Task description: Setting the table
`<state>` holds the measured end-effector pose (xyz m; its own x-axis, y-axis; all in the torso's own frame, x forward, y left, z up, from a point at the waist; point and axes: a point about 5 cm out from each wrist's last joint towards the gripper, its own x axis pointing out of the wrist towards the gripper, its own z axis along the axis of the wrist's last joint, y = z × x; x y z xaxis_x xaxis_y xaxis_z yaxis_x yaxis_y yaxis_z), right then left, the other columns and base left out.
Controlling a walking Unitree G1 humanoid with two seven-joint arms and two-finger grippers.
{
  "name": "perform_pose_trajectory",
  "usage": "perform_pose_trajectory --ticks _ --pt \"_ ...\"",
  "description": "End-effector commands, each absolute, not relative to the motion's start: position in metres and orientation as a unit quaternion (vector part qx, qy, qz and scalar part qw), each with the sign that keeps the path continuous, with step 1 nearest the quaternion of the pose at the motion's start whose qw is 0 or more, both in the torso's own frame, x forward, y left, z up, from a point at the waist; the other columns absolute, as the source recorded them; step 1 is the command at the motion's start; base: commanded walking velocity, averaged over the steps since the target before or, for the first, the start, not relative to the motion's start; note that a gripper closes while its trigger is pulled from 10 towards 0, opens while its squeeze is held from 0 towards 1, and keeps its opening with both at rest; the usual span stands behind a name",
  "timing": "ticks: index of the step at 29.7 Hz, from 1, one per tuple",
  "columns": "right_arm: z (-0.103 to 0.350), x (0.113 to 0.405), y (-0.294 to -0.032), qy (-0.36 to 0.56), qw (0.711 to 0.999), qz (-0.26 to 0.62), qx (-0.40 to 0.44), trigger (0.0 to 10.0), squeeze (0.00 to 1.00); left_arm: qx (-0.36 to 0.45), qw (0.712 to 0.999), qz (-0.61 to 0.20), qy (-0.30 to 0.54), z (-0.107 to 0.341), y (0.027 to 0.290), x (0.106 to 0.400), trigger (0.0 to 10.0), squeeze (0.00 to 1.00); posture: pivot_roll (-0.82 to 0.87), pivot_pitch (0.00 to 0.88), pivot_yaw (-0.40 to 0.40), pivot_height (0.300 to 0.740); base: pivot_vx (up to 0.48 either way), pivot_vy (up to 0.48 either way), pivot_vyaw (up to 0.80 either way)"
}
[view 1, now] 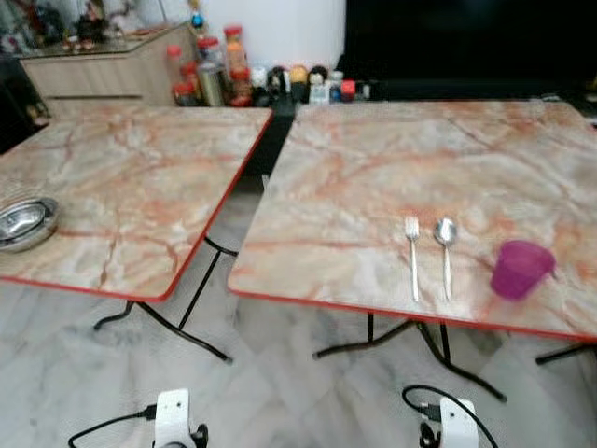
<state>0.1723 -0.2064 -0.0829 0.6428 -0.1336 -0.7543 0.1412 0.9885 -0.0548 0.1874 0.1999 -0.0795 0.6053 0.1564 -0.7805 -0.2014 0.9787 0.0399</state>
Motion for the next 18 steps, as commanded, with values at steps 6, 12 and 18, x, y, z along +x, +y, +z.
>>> perform_pose_trajectory --ticks 6,12,18 --pt "-0.0821 0.1761 -0.1951 0.405 0.913 -0.04 0.003 10.0 0.0 -0.012 0.895 0.108 0.432 -0.0784 0.2088 0.1865 10.0 0.0 -0.06 0.0 0.055 0.74 0.0 0.0 0.0" --pt "-0.08 0.1791 -0.1942 0.394 0.919 -0.029 -0.001 10.0 0.0 -0.012 0.895 0.108 0.433 -0.0782 0.2091 0.1869 10.0 0.0 -0.07 0.0 0.059 0.74 0.0 0.0 0.0" --pt "-0.0776 0.1828 -0.1935 0.385 0.922 -0.008 -0.028 10.0 0.0 -0.011 0.895 0.108 0.433 -0.0778 0.2094 0.1879 10.0 0.0 -0.08 0.0 0.059 0.74 0.0 0.0 0.0"
